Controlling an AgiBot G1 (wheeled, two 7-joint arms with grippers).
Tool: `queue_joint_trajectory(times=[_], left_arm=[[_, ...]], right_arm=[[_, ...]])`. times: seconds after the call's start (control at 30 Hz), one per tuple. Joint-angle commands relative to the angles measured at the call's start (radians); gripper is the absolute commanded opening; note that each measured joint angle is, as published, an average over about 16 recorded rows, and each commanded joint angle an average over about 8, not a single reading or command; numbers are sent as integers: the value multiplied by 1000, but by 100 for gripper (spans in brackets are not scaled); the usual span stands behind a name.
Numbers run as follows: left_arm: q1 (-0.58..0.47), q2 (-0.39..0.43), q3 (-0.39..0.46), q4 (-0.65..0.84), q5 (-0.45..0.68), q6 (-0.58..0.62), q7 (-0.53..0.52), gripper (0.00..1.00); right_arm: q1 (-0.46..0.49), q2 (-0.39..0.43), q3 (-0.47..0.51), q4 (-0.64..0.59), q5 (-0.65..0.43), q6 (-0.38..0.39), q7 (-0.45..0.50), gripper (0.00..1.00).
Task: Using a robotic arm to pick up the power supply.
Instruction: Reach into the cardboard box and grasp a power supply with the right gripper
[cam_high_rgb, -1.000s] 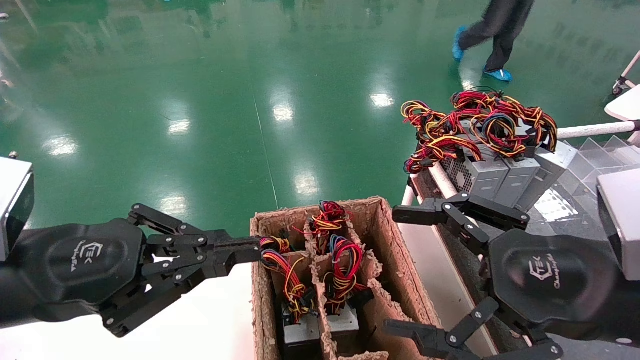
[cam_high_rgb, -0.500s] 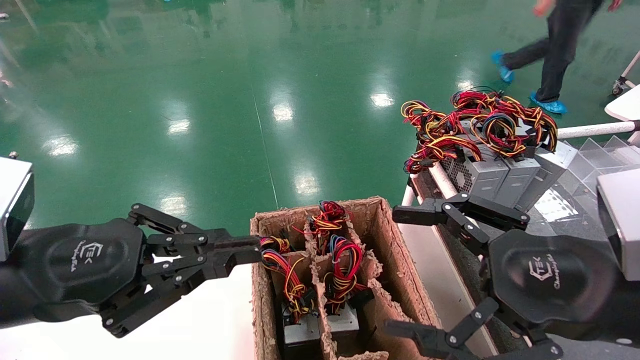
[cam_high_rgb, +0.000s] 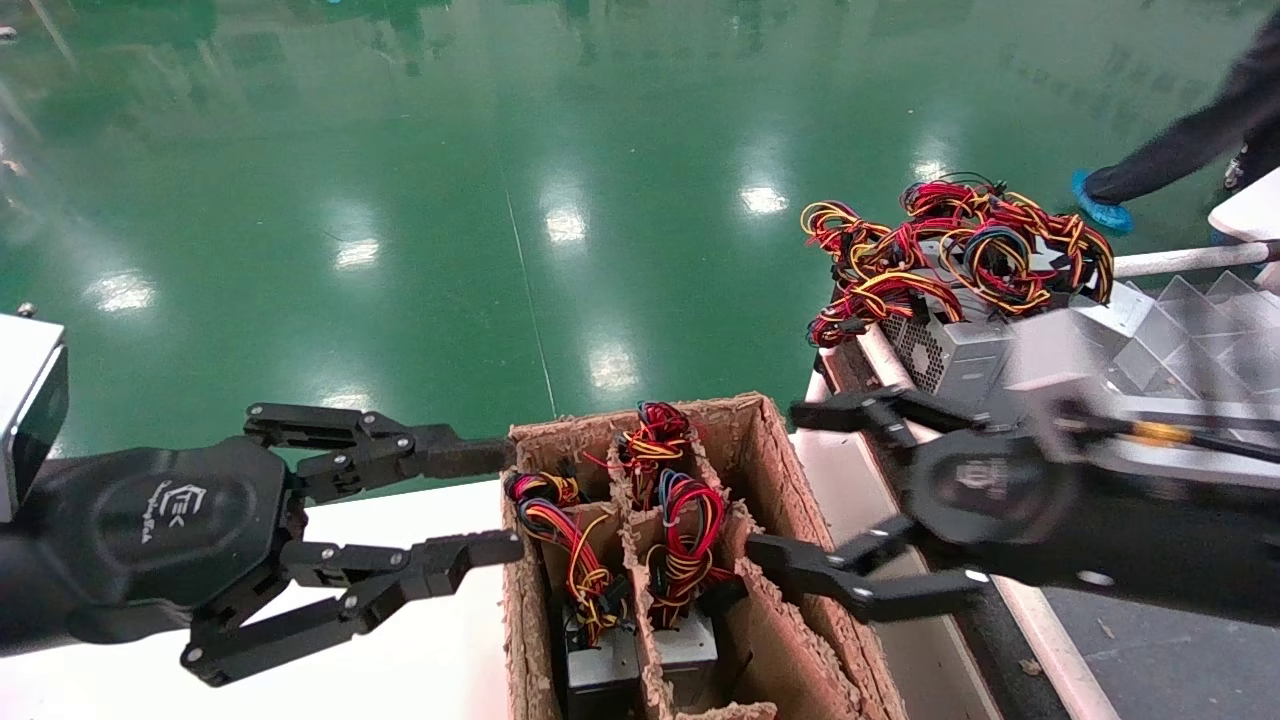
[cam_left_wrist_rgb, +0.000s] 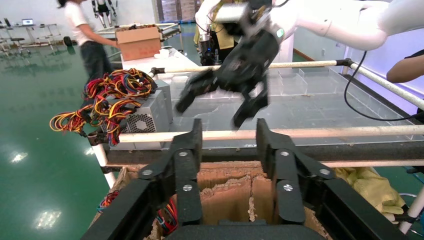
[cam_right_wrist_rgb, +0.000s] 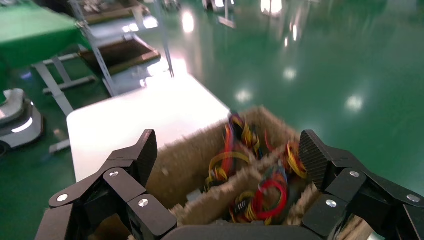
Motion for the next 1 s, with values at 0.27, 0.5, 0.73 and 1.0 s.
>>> queue_joint_trajectory(times=[0.27,0.5,0.73,1.0], left_arm=[[0,0,0,0,0,0,0,100],[0,0,0,0,0,0,0,100],[0,0,0,0,0,0,0,100],[0,0,0,0,0,0,0,100]], right_arm=[[138,-165,-123,-247,-191,16,-6,55],[185,-245,-159,-405,-245,3,-92,0],[210,-302,-179,-517,-281,11,-180,0],[219,-339,-183,-581,-294,28,-263,0]])
